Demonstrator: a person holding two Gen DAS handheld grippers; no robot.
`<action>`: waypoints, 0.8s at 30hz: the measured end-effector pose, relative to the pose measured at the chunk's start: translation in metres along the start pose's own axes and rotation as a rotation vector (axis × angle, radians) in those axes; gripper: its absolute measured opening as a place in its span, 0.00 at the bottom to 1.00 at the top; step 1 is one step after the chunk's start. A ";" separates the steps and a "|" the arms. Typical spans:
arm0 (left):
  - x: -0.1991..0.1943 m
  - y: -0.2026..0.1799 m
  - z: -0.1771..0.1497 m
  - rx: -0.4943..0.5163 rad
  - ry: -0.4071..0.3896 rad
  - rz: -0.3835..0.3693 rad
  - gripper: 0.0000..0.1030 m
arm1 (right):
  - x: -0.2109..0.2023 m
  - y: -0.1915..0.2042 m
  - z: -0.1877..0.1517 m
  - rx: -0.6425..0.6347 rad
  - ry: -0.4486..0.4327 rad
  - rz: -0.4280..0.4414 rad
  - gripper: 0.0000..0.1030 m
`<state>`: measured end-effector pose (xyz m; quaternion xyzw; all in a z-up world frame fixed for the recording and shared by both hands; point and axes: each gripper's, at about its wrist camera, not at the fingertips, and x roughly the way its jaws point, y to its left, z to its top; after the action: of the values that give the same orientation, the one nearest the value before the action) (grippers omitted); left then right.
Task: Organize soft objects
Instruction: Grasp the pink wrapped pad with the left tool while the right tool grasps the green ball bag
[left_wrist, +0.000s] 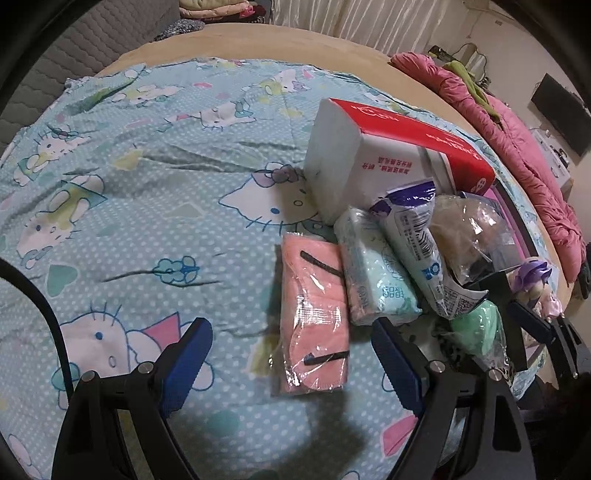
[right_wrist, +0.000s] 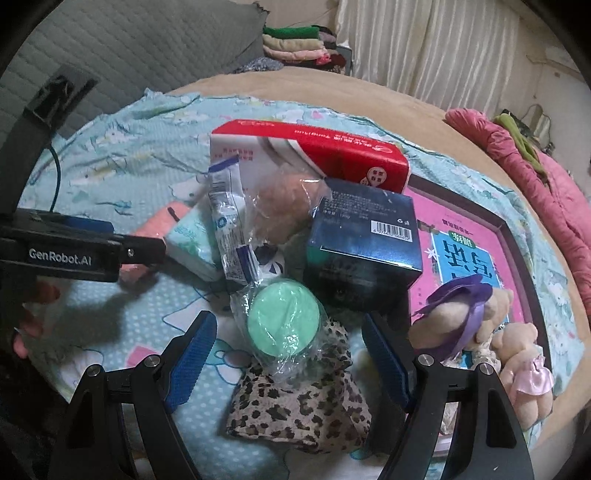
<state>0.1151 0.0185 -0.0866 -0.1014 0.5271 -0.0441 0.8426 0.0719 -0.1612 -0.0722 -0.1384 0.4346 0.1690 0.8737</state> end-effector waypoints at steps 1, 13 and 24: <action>0.001 0.000 0.001 0.000 0.001 -0.003 0.85 | 0.002 0.000 0.000 -0.001 0.004 0.000 0.79; 0.010 0.002 0.002 0.011 0.004 -0.010 0.79 | 0.016 0.006 0.002 -0.040 0.008 0.000 0.51; 0.009 -0.002 -0.001 0.044 0.014 -0.041 0.40 | 0.008 -0.003 0.002 -0.005 -0.003 0.044 0.43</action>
<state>0.1178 0.0147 -0.0945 -0.0935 0.5296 -0.0737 0.8398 0.0789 -0.1615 -0.0775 -0.1307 0.4357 0.1895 0.8701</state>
